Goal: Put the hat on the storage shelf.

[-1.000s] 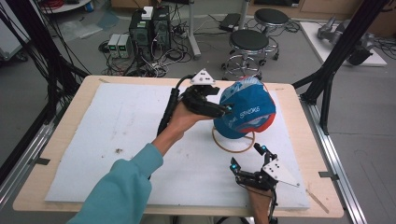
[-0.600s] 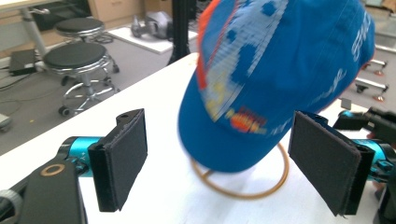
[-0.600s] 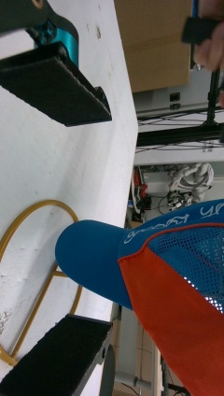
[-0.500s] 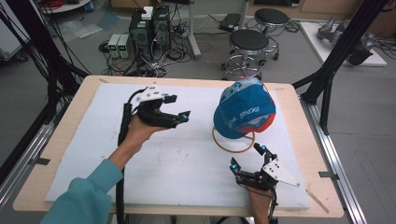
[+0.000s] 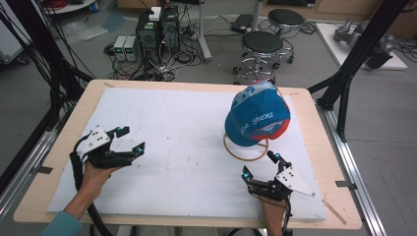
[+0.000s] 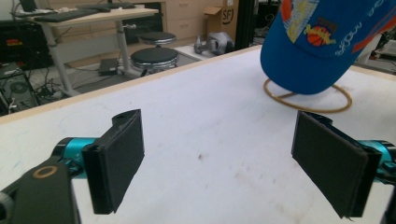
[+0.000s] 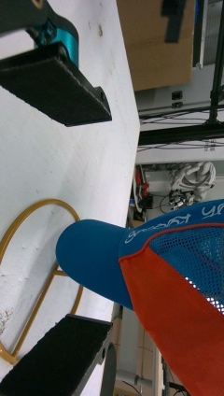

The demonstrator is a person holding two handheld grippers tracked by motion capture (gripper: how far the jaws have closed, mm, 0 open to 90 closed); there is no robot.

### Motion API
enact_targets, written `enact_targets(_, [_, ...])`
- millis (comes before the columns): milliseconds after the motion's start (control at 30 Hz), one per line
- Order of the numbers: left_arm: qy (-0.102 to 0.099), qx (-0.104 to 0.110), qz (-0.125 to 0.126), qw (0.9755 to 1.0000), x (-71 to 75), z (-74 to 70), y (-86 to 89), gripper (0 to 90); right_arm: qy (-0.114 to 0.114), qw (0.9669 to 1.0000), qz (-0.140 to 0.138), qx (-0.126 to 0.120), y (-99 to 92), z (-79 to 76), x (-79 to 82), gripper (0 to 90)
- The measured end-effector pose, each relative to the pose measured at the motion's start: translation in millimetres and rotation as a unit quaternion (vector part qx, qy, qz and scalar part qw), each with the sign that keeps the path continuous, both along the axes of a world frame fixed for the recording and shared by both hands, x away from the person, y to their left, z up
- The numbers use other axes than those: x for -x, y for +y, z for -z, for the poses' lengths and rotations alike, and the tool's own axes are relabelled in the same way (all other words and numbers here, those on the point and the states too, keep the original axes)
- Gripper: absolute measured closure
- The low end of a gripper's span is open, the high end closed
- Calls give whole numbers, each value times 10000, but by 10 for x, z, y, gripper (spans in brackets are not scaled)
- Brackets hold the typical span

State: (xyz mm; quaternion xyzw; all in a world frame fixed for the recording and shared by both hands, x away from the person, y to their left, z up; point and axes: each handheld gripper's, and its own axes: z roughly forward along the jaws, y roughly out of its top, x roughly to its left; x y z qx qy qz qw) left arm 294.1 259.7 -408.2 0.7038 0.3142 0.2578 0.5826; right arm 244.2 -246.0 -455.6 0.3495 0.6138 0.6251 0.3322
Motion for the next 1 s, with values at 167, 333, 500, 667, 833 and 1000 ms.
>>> enact_targets(167, [-92, 52, -147, 9998, 155, 205, 183, 164, 0, 10000, -1, -2, 0, 0, 0, 11])
enact_targets(333, [-129, 179, -248, 9994, 267, 347, 325, 162, -40, 10000, 11, 18, -4, 0, -7, 11])
enact_targets(500, [-174, 271, -350, 9989, 312, 417, 422, 162, -5, 10000, 15, -8, -4, -1, -2, 11])
enact_targets(667, [-309, 577, -367, 9972, 341, 439, 480, 161, -9, 10000, 15, -10, -7, 1, 0, 11])
enact_targets(833, [-346, 599, -374, 9969, 348, 444, 482, 164, -12, 10000, 17, -17, -6, 2, 2, 11])
enact_targets(1000, [-300, 636, -436, 9966, 340, 446, 487, 164, -6, 10000, 17, -33, -6, 2, 5, 11])
